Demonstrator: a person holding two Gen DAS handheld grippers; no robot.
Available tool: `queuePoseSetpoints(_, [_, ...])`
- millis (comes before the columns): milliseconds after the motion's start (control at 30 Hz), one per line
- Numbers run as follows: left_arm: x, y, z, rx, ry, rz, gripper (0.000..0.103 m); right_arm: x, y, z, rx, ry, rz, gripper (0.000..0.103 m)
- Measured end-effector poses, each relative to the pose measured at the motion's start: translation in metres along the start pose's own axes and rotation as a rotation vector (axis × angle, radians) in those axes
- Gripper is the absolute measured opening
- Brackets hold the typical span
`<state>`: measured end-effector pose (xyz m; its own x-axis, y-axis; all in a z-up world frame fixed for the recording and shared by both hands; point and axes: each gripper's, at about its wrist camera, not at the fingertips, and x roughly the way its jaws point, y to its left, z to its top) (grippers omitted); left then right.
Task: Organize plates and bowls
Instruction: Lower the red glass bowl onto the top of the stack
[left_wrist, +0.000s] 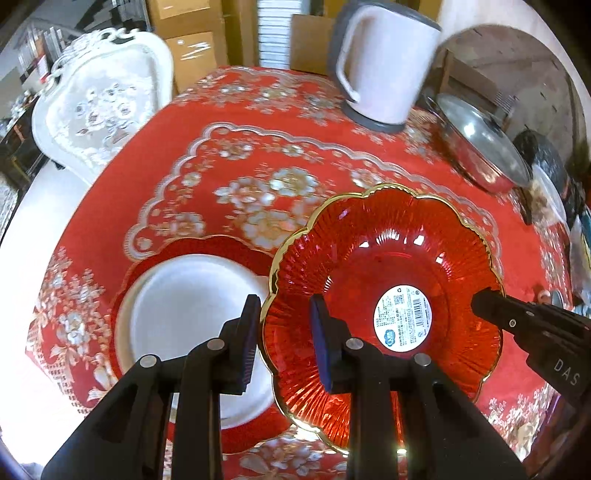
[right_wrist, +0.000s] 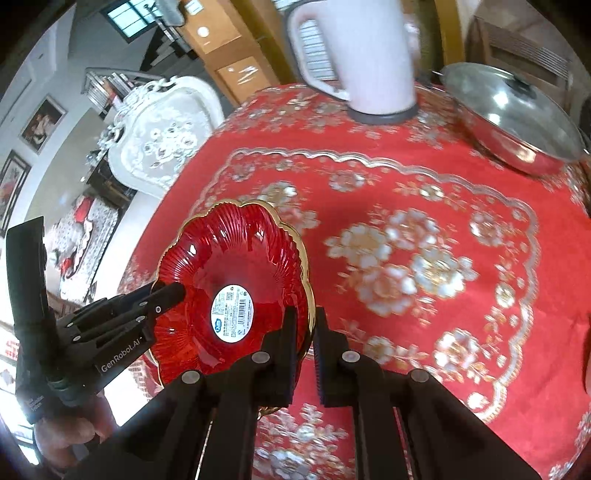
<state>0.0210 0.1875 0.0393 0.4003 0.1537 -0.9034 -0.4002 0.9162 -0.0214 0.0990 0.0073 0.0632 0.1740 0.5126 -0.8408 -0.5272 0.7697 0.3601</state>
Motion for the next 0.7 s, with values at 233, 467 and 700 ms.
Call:
queuePoseSetpoints(233, [-0.009,0.049,0.003,-0.073,-0.021,0.058,0.025,0.022,0.051,0.012,-0.086,0.021,0.041,0.009])
queuePoseSetpoints(467, [-0.008,0.091,-0.009,-0.138,-0.008,0.106,0.025,0.051,0.088,0.014,-0.14,0.069,0.069,0.009])
queuePoseSetpoints(700, [0.001,0.111,-0.023,-0.175,0.022,0.123,0.025,0.071,0.103,0.007,-0.157,0.111,0.072,0.01])
